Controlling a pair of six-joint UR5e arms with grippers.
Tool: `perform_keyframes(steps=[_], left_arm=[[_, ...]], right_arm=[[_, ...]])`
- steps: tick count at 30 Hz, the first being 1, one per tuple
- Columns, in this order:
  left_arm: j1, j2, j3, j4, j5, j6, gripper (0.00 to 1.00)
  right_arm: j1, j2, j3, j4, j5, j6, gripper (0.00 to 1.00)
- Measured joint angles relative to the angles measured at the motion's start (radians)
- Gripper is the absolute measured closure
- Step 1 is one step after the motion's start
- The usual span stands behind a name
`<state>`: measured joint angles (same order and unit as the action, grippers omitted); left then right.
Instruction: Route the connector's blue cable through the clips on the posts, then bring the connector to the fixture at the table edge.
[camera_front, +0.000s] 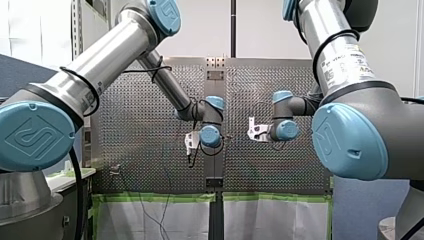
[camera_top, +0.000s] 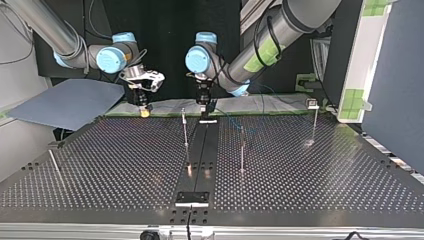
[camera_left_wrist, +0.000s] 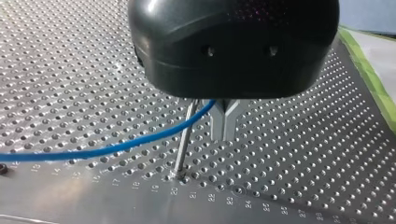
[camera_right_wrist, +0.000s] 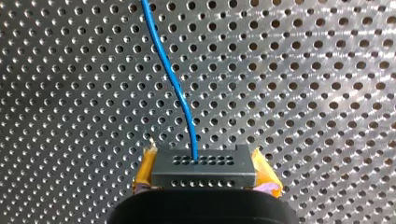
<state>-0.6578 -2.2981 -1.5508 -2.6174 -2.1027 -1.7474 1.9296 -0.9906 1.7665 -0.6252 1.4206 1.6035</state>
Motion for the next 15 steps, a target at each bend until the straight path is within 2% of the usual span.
perform_keyframes(steps=[15], left_arm=[[0.007, -0.003, 0.015, 0.01, 0.027, -0.001, 1.0]], right_arm=[[-0.032, 0.002, -0.007, -0.005, -0.017, 0.02, 1.0]])
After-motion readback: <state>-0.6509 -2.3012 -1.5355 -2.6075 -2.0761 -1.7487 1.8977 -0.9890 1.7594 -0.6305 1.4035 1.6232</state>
